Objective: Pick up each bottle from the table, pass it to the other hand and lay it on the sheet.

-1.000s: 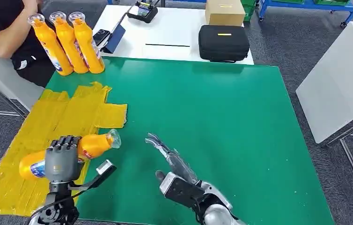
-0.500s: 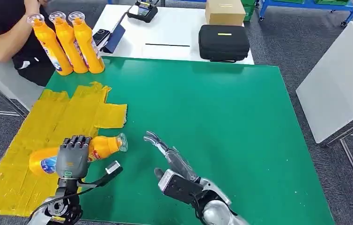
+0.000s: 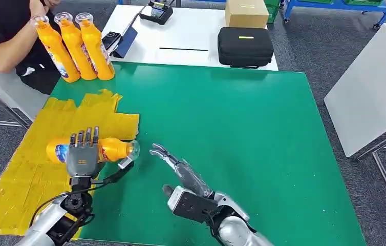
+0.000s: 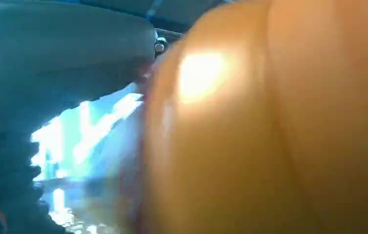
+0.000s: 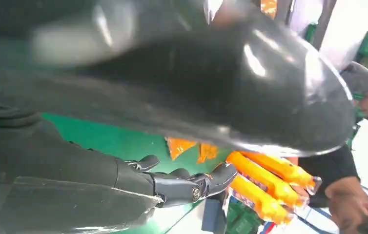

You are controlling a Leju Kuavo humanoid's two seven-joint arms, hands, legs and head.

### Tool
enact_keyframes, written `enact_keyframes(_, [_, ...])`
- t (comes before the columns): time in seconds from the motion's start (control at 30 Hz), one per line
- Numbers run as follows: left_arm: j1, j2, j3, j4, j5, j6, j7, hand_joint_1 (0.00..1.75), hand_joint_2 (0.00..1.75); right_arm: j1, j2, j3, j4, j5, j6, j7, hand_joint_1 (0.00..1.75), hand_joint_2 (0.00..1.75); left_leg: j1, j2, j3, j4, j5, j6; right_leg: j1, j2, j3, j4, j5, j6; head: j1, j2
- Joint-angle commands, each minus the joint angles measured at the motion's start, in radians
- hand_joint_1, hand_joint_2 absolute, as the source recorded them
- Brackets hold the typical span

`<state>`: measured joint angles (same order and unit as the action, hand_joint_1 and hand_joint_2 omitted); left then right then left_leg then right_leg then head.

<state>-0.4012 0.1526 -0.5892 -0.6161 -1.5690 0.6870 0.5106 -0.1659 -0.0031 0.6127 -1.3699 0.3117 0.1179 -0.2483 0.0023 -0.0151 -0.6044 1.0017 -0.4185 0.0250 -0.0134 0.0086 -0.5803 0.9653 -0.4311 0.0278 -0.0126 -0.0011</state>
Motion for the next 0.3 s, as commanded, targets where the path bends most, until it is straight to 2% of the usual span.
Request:
enact_keyframes(0.03, [-0.073, 0.04, -0.191, 0.046, -0.002, 0.011, 0.044, 0.0, 0.0, -0.024, 0.001, 0.005, 0.002, 0.002, 0.018, 0.017, 0.0, 0.0, 0.001, 0.001, 0.003, 0.0, -0.002, -0.002, 0.001, -0.001, 0.003, 0.0, -0.001, -0.001, 0.0, 0.0])
enact_keyframes(0.13, [-0.073, 0.04, -0.191, 0.046, -0.002, 0.011, 0.044, 0.0, 0.0, -0.024, 0.001, 0.005, 0.002, 0.002, 0.018, 0.017, 0.0, 0.0, 0.0, 0.001, 0.002, 0.0, -0.001, -0.002, 0.001, 0.0, 0.001, 0.0, -0.001, -0.001, 0.0, 0.0])
enact_keyframes(0.17, [-0.081, 0.048, -0.232, 0.044, -0.002, 0.011, 0.079, 0.0, 0.0, -0.028, 0.005, 0.004, 0.003, 0.004, 0.021, 0.02, 0.0, 0.0, 0.001, 0.002, 0.003, 0.001, -0.002, -0.002, 0.001, 0.0, 0.002, 0.001, -0.001, -0.002, 0.0, 0.0])
enact_keyframes(0.3, [-0.082, 0.066, -0.26, -0.026, -0.002, 0.011, 0.098, 0.0, 0.0, -0.023, 0.004, -0.012, -0.021, 0.009, 0.028, 0.033, 0.0, 0.0, 0.001, 0.001, 0.001, 0.001, -0.001, -0.002, 0.001, 0.0, 0.0, 0.0, 0.0, -0.001, 0.0, 0.0])
